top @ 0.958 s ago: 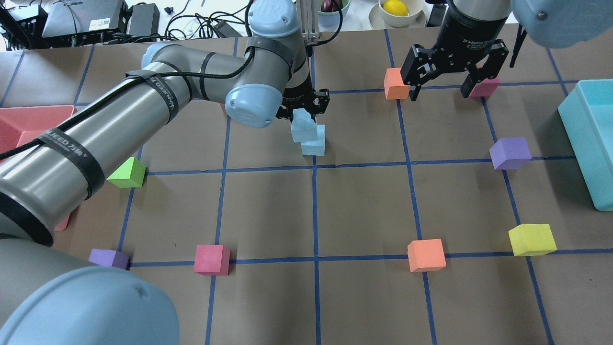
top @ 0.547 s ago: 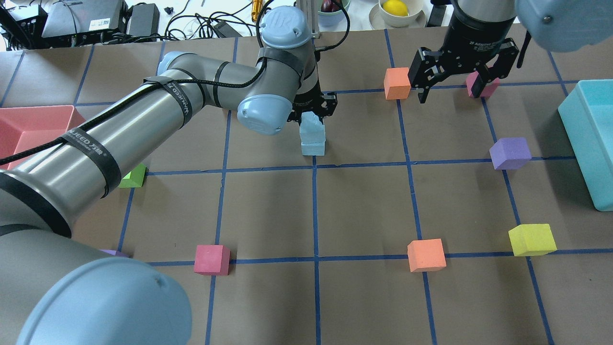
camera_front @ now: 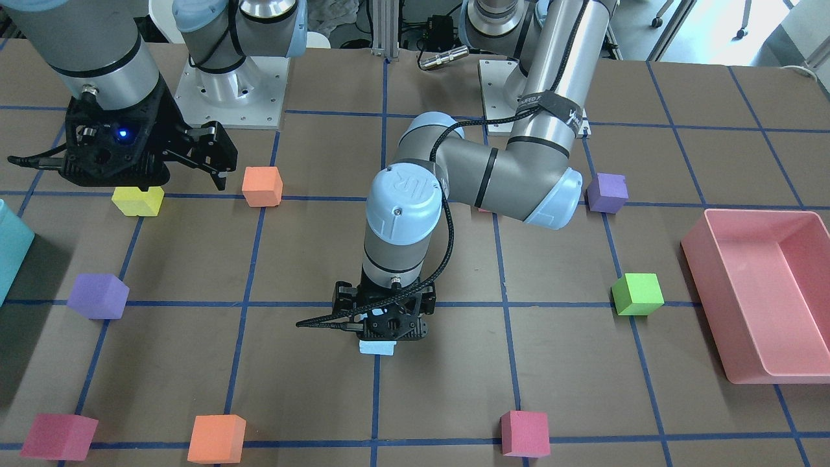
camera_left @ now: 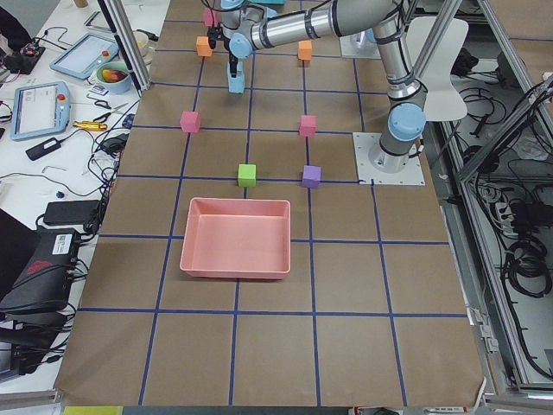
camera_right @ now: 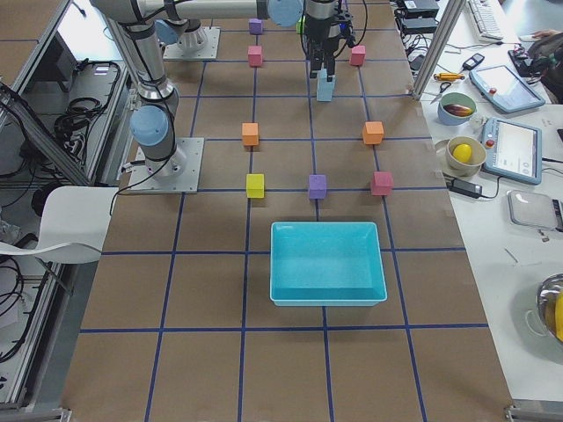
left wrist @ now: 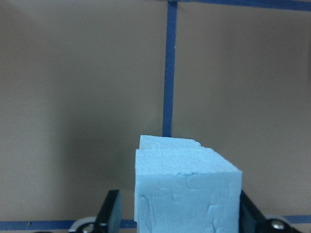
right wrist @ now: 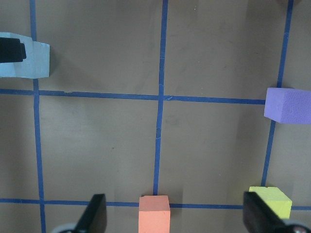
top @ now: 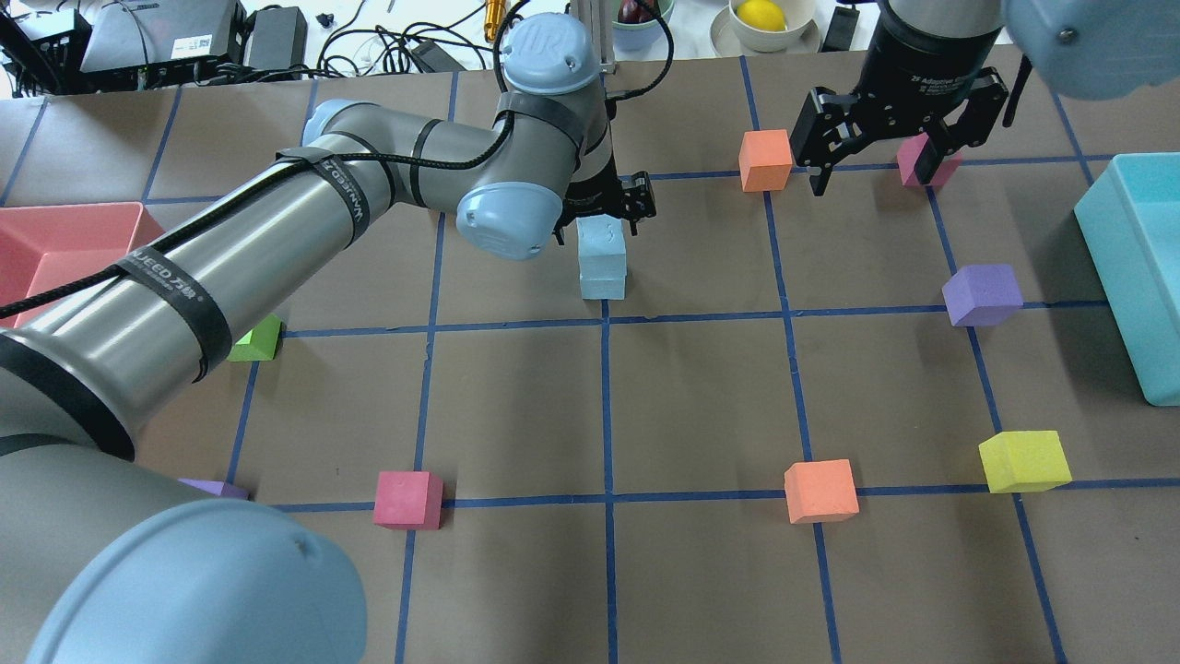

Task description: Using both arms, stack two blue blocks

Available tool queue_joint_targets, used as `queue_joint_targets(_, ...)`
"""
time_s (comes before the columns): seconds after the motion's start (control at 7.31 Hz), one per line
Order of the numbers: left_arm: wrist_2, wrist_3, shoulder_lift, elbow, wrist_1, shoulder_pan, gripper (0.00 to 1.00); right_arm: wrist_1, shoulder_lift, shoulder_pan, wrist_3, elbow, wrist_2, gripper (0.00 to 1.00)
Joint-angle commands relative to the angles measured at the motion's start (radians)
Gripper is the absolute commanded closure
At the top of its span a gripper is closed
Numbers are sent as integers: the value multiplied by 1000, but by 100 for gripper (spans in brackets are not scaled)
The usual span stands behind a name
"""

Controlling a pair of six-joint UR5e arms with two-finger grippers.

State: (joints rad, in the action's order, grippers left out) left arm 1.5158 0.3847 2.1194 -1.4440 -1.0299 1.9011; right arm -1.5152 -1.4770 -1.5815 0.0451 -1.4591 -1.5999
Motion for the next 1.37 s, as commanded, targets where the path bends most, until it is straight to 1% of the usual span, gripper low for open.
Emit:
queue_joint_targets(0.0, -2, -15, -76, 61, -164, -48, 0, 1, -2, 0, -1, -1, 2, 0)
queue_joint_targets(0.27, -5, -74, -169, 176, -479, -91, 0, 3, 0, 2, 1, -1, 2, 0)
queue_joint_targets(0.41, -5, -95, -217, 204, -575, -130, 0, 3, 0, 0, -1, -1, 0, 0)
queue_joint_targets(0.55, -20, -99, -264, 202, -617, -169, 0, 3, -2, 0, 1, -1, 2, 0)
queue_joint_targets(0.68, -25, -98, -312, 176, -660, -169, 0, 3, -2, 2, 1, -1, 2, 0)
queue_joint_targets(0.82, -22, -102, -356, 101, -651, -175, 0, 3, 0, 2, 1, -1, 2, 0)
queue_joint_targets(0.96, -20, -160, -390, 41, -619, -201, 0, 3, 0, 3, 1, -1, 2, 0)
queue_joint_targets(1.09, 6, -267, -410, 24, -609, -238, 0, 3, 0, 3, 2, -1, 2, 0)
queue_joint_targets(1.23, 24, -295, -417, 25, -614, -256, 0, 1, 0, 6, 2, -1, 2, 0)
